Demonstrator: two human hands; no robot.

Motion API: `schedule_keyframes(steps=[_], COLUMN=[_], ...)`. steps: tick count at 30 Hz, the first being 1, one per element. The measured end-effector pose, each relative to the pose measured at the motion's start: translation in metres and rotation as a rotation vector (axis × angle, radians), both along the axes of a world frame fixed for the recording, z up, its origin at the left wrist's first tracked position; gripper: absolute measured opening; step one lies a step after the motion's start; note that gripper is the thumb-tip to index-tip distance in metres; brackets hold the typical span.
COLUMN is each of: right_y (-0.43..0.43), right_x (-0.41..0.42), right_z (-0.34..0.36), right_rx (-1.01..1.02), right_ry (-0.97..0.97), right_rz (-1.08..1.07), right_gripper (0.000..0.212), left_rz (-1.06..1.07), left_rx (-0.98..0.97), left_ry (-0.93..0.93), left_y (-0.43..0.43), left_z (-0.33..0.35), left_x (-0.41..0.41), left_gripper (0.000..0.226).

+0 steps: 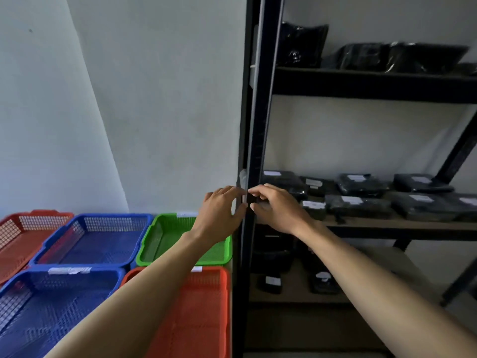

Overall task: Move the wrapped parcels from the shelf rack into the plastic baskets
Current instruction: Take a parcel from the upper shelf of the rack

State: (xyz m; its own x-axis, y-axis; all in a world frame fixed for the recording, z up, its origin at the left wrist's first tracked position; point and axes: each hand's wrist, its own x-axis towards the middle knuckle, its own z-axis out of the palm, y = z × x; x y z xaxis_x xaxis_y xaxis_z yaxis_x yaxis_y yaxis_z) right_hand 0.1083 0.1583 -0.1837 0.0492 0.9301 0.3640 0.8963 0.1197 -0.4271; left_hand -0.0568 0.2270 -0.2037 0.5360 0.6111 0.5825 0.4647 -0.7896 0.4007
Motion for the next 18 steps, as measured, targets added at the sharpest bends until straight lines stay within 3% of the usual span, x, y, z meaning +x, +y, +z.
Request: schedule_keyframes(steps=[10, 18], right_y=[-0.051, -0.064], right_x=[0.105, 0.169], right_z=[0.096, 0.135], right_rx=[0.198, 0.322], right_ry=[-0.070, -0.141], right_rz=[0.065, 0.046], right_gripper=[0.036, 0.047], left_rz=[-0.017, 0.075], left_rx=[0.111, 0.198], left_ry=[-0.180, -0.208], left_y=[-0.051, -0.059], left_z=[0.100, 0.145], left_x=[0.120, 0.162], left_gripper=[0.021, 0.034])
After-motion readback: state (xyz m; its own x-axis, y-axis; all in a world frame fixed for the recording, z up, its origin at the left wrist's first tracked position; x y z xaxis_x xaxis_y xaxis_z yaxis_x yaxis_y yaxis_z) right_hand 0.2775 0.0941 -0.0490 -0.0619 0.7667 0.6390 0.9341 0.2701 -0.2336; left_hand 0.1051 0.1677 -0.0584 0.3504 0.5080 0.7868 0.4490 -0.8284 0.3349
